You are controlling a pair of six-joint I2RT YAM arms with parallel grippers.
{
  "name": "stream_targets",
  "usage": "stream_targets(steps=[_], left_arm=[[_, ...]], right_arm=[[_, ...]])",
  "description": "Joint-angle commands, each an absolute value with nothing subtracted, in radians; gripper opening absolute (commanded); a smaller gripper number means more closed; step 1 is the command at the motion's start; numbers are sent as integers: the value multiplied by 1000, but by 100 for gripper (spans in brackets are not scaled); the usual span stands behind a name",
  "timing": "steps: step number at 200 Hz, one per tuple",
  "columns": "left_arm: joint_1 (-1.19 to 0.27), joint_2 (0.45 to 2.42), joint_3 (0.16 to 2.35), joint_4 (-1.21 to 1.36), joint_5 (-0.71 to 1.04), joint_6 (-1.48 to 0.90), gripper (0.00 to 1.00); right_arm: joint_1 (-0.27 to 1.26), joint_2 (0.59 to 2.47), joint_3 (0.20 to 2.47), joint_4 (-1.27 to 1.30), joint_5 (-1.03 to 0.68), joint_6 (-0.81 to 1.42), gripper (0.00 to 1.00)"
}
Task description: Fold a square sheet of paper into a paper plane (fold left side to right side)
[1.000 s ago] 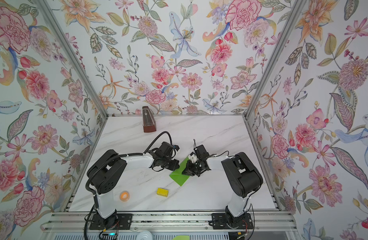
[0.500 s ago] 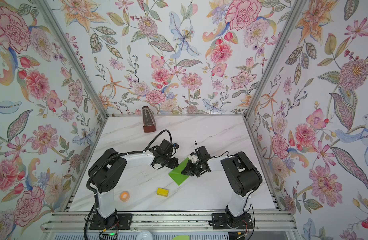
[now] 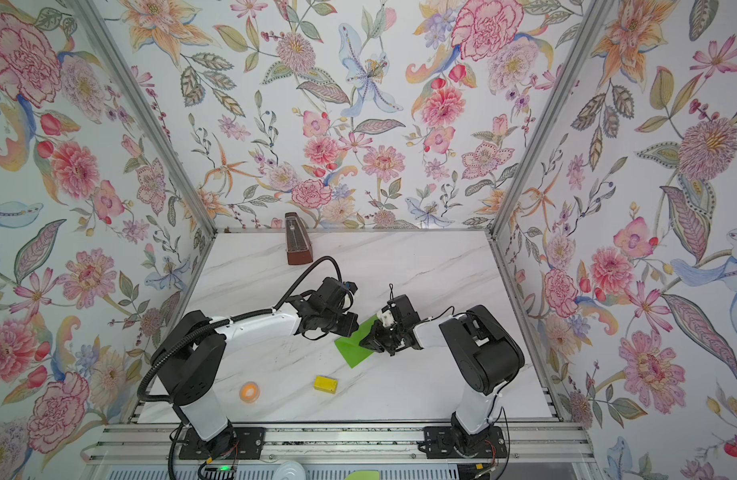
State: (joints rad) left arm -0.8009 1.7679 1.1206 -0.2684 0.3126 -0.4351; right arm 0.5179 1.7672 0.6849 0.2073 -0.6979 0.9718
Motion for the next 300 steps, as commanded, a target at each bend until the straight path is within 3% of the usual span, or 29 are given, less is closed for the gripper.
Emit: stream_targets(steps=[1, 141, 300], left_arm=[[-811, 1786, 1078, -263, 296, -530, 9], [-812, 1889, 1076, -278, 316, -534, 0], [-618, 1742, 718, -237, 296, -499, 0]], right_arm=[[522, 1810, 662, 124, -589, 980, 1], [520, 1812, 677, 80, -575, 955, 1], [495, 1792, 673, 41, -569, 931, 0]])
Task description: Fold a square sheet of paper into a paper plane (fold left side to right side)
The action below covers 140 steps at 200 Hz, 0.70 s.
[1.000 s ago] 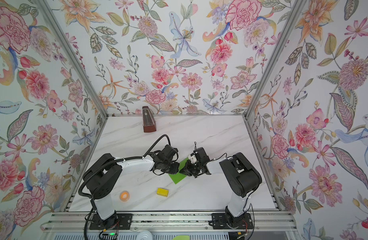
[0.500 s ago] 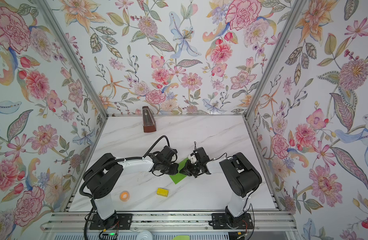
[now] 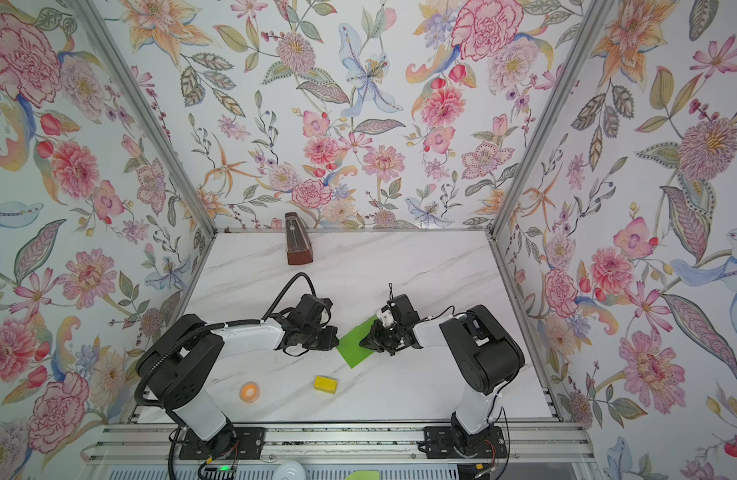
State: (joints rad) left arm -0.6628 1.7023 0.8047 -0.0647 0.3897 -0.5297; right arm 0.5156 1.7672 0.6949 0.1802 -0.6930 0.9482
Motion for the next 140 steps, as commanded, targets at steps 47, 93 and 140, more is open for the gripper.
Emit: stream_targets(steps=[47, 93, 140], left_arm=[[-602, 1685, 746, -260, 279, -480, 0], [-613, 1647, 899, -305, 314, -453, 0], [-682, 1720, 1007, -260, 400, -455, 0]], right_arm=[[499, 1791, 689, 24, -577, 920, 0], [510, 1799, 719, -21, -572, 889, 0], [528, 1814, 765, -78, -555, 855, 0]])
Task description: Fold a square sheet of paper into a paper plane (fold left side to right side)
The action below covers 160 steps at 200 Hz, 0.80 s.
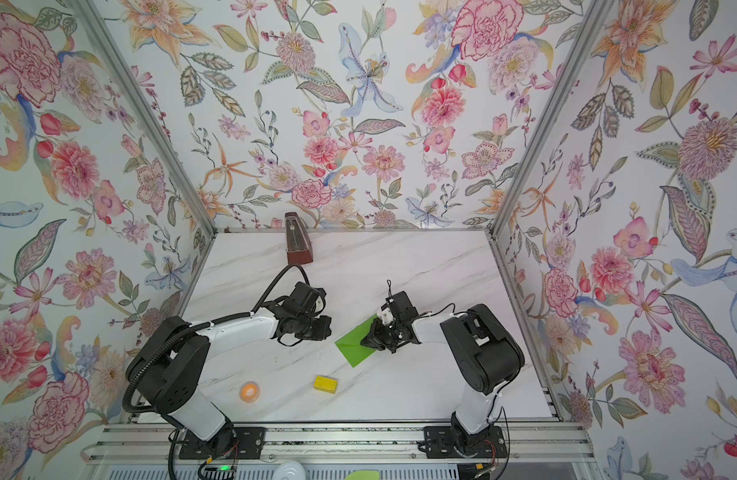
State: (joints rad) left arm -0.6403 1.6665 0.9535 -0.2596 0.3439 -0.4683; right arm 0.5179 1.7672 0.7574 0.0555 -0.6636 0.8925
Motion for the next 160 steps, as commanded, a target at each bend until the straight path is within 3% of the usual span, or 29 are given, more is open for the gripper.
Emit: stream_targets(steps=[1, 59, 160], left_arm=[[-684, 1723, 1010, -258, 401, -456, 0], [-730, 1846, 1051, -201, 468, -465, 0], [-685, 1871, 923, -224, 406, -503, 0]], right_arm=[[528, 1814, 766, -80, -554, 855, 0], [535, 1809, 797, -134, -530, 829, 0], [473, 1717, 738, -289, -417, 743, 0]])
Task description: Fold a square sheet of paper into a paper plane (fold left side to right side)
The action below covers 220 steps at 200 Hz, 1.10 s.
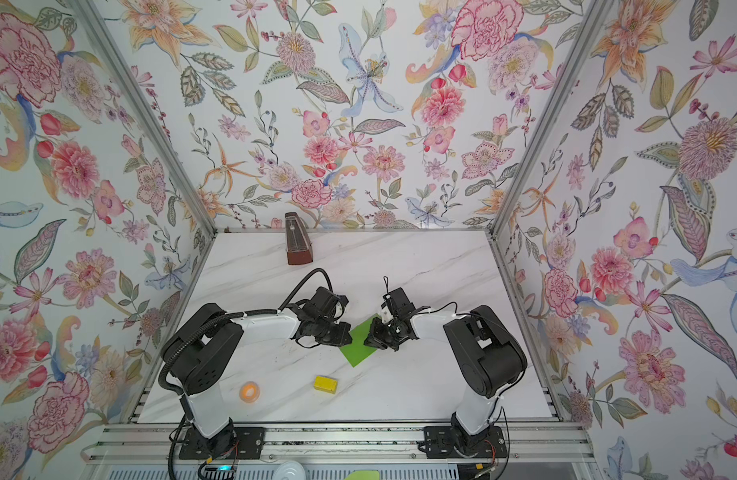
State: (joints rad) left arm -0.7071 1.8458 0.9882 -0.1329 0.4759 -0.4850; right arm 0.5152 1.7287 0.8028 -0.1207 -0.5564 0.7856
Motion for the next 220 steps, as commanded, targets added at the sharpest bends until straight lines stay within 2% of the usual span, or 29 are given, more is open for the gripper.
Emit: stream_targets(steps=[1, 73, 94, 125, 154, 166, 220], left_arm=[[-685, 1871, 922, -223, 405, -504, 0], [-683, 1847, 902, -207, 405, -527, 0], [-687, 1830, 889, -167, 420, -559, 0], [-696, 1798, 858, -102, 426, -625, 0], [-707, 1764, 836, -77, 417, -660, 5], [-710, 1750, 826, -74, 411, -669, 6], [-730, 1723, 783, -42, 409, -709, 9]], right_arm=[[471, 1716, 737, -290, -416, 743, 0], [388, 1606, 623, -351, -379, 703, 0], [403, 1518, 659, -359, -397, 731, 0], [484, 1449, 711, -243, -467, 862, 6], [543, 1503, 737, -112, -485, 974, 12], [583, 1542, 744, -79, -480, 995, 12], [589, 1701, 793, -38, -491, 983, 10]])
